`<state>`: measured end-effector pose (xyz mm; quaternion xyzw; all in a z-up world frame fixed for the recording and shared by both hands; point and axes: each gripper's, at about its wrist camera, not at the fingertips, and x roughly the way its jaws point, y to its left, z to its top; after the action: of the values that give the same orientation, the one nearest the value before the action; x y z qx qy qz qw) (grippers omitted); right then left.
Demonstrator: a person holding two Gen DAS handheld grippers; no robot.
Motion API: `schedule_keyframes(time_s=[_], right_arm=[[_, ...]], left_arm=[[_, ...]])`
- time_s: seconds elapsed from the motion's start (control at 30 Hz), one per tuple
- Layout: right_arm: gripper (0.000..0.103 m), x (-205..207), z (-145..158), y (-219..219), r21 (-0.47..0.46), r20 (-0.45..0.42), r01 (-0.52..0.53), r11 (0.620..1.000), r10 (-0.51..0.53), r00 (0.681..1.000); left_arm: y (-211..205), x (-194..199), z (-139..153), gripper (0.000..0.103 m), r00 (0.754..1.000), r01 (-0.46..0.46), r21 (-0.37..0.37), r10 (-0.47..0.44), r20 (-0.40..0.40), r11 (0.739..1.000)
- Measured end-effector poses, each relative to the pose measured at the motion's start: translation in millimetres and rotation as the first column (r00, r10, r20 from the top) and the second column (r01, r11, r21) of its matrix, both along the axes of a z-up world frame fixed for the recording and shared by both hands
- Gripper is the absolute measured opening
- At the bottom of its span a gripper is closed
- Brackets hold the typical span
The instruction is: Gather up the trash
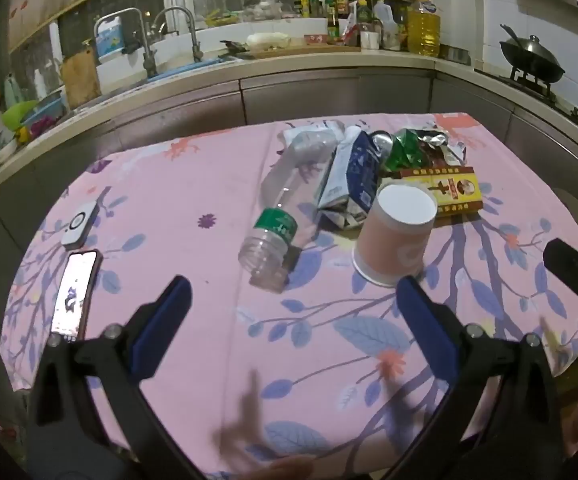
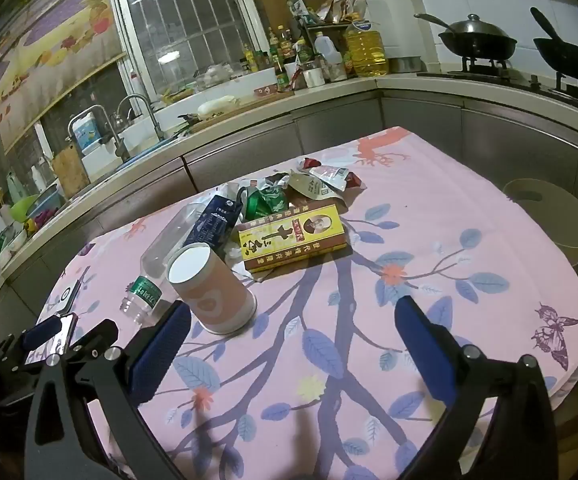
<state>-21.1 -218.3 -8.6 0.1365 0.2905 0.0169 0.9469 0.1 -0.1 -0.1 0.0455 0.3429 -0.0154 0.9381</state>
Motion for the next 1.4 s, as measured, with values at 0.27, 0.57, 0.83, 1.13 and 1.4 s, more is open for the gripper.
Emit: schedule_keyframes(time_s=[0.27,0.57,0.83,1.13,1.4], right_arm=[[0.098,0,-1,0,0.002,-0.002,0.0,1.0,0.0,1.0],[0.098,0,-4,1,-0.005,-0.002,0.0,1.0,0.0,1.0],[0.098,-7,0,-1,-0.002,0.011,0.022,1.0,-0.022,1.0],[0.098,-10,2,1,0.003,0.032,0.018,1.0,-0.018,0.999],[0.098,-6,-5,-4,0.041,0.001,0.03,0.999,-0.03,1.0]], left_arm=[[0,0,0,0.098,1.0,-0.001,-0.001,0.001,-0.006,1.0],[-1,-2,-2,0.098,1.0,-0.005,-0.001,0.005,-0.008,1.0],[11,-12,-4,0.098,1.0,-0.013,-0.051,0.012,-0.013,0.999],[30,-25,0,0.098,0.999,0.044,-0.207,-0.037,0.036,0.977],[32,-23,-2,0.098,0.998,0.049,-0.239,-0.041,0.039,0.97]])
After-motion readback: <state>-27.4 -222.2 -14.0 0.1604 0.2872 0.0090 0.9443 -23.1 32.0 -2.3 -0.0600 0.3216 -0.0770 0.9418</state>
